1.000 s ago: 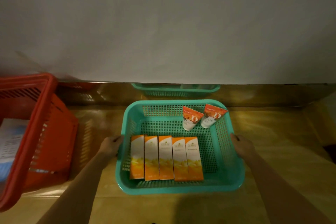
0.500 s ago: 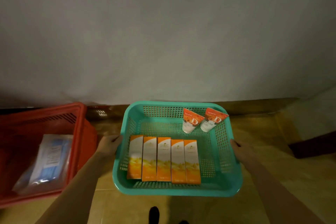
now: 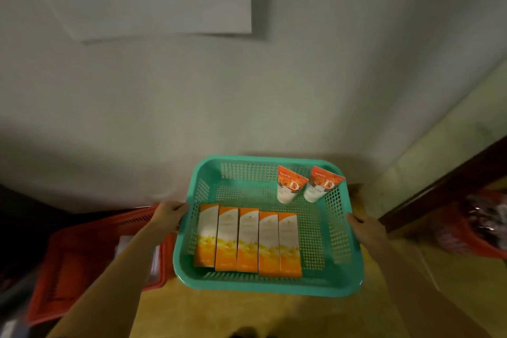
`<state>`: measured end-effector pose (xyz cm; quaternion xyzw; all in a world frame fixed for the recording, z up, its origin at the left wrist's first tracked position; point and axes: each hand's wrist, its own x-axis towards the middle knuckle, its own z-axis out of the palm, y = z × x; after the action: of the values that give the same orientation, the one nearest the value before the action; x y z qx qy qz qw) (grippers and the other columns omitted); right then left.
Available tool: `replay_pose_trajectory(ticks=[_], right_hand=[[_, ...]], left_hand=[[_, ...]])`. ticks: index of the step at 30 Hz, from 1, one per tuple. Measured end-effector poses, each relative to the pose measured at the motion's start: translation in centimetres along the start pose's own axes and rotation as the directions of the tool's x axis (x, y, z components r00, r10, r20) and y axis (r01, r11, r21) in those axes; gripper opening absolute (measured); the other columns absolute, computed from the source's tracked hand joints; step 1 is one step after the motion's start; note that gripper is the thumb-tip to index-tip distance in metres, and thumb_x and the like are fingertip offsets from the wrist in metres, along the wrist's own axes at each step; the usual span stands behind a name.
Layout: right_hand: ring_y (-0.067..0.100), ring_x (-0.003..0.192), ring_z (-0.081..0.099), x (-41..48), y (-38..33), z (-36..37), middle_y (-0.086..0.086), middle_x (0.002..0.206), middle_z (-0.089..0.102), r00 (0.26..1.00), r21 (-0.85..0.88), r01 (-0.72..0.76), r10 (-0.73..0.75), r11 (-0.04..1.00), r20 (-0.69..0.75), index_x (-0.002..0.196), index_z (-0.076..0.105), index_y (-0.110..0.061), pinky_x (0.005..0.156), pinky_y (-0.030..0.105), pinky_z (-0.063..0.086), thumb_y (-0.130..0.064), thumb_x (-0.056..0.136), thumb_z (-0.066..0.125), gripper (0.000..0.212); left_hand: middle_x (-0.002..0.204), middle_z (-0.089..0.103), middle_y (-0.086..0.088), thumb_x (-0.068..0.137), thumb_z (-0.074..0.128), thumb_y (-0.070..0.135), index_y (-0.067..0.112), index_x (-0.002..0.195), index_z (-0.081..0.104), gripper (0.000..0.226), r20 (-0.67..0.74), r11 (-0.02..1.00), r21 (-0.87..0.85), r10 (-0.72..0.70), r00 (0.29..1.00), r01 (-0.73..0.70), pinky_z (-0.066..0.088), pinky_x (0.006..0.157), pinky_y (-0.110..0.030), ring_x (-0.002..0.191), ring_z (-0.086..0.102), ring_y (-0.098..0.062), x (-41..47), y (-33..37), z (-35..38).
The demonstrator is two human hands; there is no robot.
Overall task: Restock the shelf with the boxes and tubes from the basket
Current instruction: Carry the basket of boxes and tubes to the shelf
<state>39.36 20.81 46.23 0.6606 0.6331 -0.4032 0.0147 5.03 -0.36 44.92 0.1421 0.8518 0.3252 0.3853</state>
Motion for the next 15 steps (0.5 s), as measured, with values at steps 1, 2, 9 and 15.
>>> replay_pose_trajectory(ticks=[1, 2, 9, 15], right_hand=[[0.035, 0.113, 0.057, -1.6, -0.4, -1.8, 0.02, 0.121, 0.064, 1.0, 0.005, -0.008, 0.009, 1.0, -0.019, 0.12, 0.062, -0.004, 0.092, 0.035, 0.043, -0.03, 0.097, 0.043, 0.04], [0.035, 0.115, 0.057, -3.2, -0.8, -3.6, 0.02, 0.122, 0.063, 0.999, 0.015, -0.014, 0.014, 1.0, -0.039, 0.12, 0.063, -0.005, 0.095, 0.036, 0.043, -0.031, 0.096, 0.045, 0.04], [0.036, 0.109, 0.061, -11.4, -1.0, -11.7, 0.021, 0.116, 0.066, 0.991, 0.112, -0.045, 0.058, 0.993, -0.117, 0.113, 0.066, -0.002, 0.099, 0.043, 0.046, -0.032, 0.093, 0.05, 0.04], [0.035, 0.097, 0.065, -15.5, 2.9, -12.7, 0.02, 0.109, 0.069, 0.96, 0.247, -0.117, 0.173, 0.962, -0.22, 0.103, 0.07, -0.001, 0.092, 0.043, 0.05, -0.034, 0.091, 0.054, 0.039]], left_hand=[[0.071, 0.056, -0.013, 0.094, 0.049, 0.01, -0.002, 0.09, 0.064, 0.02, 0.005, 1.0, 0.007, 0.006, 1.0, -0.006, 0.046, 0.037, -0.017, 0.051, 0.054, -0.018, -1.6, 1.7, -0.8], [0.066, 0.054, -0.011, 0.094, 0.049, 0.01, 0.0, 0.082, 0.062, 0.021, 0.013, 1.0, 0.012, 0.015, 1.0, -0.015, 0.043, 0.037, -0.017, 0.044, 0.053, -0.013, -3.0, 3.3, -1.5], [0.066, 0.052, -0.01, 0.094, 0.049, 0.01, 0.0, 0.076, 0.058, 0.022, 0.123, 0.995, 0.025, 0.095, 0.988, -0.099, 0.048, 0.035, -0.019, 0.055, 0.049, -0.02, -9.6, 11.7, -4.4], [0.083, 0.058, -0.012, 0.094, 0.049, 0.012, -0.007, 0.105, 0.061, 0.025, 0.27, 0.963, 0.103, 0.215, 0.938, -0.25, 0.048, 0.058, -0.026, 0.065, 0.052, -0.017, -11.6, 16.0, -3.7]])
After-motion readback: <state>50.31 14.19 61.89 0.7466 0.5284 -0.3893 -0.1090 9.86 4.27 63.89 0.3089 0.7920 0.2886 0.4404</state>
